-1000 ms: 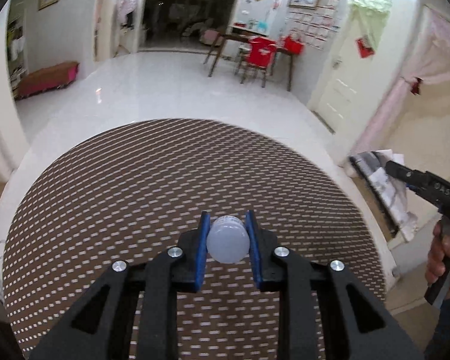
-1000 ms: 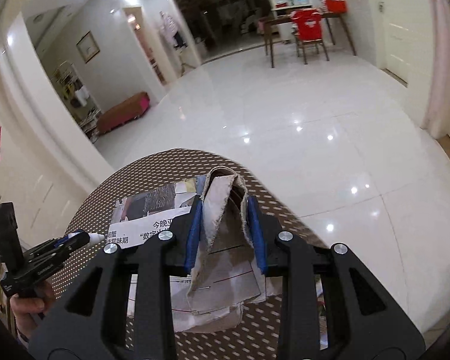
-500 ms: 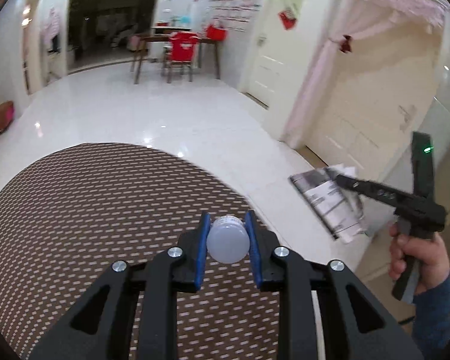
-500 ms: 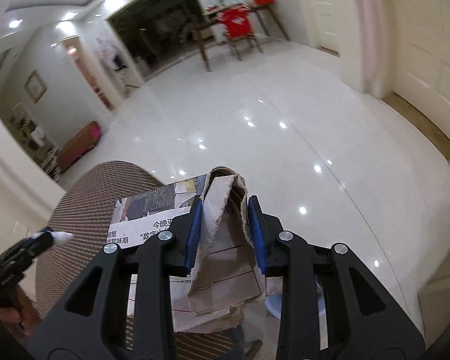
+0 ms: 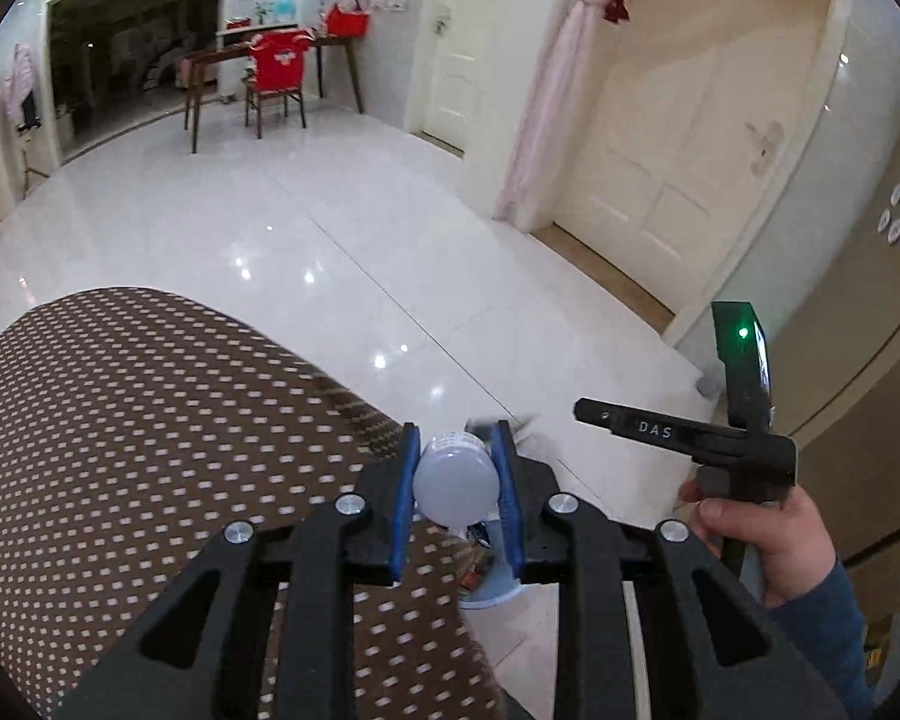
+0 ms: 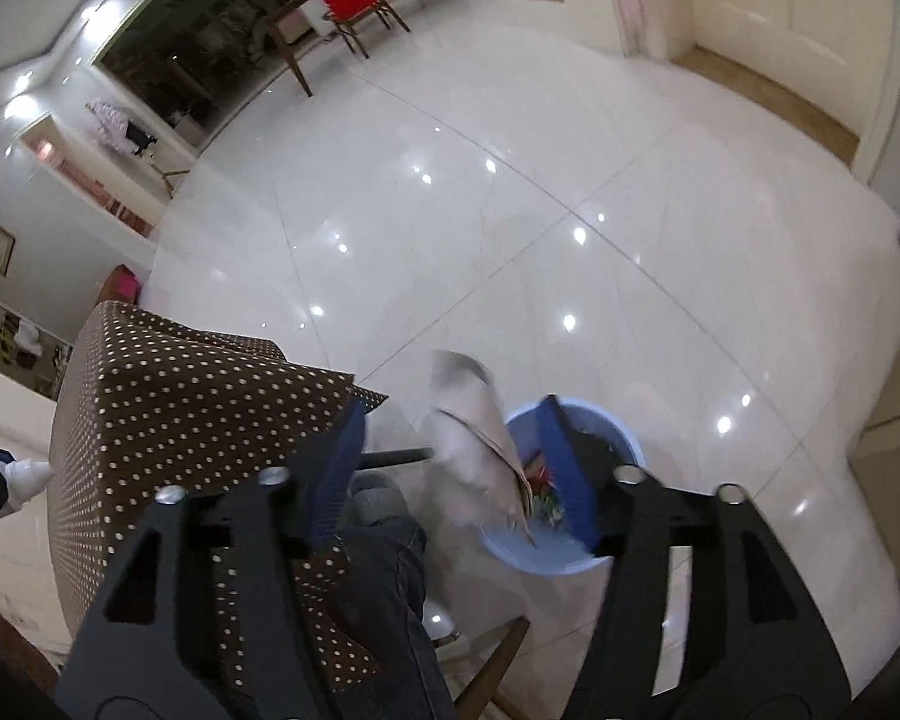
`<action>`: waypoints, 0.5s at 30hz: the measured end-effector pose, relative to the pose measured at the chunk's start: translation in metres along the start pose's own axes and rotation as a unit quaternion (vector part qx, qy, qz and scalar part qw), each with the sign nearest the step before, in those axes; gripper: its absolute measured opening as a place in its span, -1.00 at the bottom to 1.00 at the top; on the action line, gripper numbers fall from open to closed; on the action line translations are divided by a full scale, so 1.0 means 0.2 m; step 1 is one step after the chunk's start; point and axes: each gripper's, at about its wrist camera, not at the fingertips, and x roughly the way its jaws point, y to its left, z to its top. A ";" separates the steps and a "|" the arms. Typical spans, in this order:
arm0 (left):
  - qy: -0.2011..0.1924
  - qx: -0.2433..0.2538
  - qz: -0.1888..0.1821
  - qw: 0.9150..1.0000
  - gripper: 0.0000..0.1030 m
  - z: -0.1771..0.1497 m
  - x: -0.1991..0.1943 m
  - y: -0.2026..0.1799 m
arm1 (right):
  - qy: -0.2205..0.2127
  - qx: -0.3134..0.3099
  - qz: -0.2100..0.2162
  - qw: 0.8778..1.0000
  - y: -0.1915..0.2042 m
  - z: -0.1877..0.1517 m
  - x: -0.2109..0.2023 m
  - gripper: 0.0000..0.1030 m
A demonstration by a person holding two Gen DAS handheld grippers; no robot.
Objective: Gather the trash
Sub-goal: 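Carry the white bottle and beige paper over the blue bucket, then open the left tool over the bucket while the right tool drops the paper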
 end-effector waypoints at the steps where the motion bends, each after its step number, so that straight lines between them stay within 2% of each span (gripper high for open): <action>1: 0.004 0.003 -0.002 1.000 -0.55 0.00 0.03 -0.02 | 0.001 0.001 0.002 1.000 -0.02 -0.01 0.00 0.33; 5: 0.024 0.017 -0.013 0.999 -0.55 0.02 0.14 -0.11 | -0.005 0.006 0.005 1.000 -0.07 0.03 -0.03 0.44; 9: 0.049 0.030 -0.025 0.998 -0.55 0.01 0.27 -0.19 | -0.019 0.020 0.010 1.000 -0.17 0.08 -0.08 0.46; 15: 0.083 0.046 -0.030 0.995 -0.55 0.00 0.42 -0.22 | -0.038 0.030 0.016 0.999 -0.25 0.13 -0.14 0.49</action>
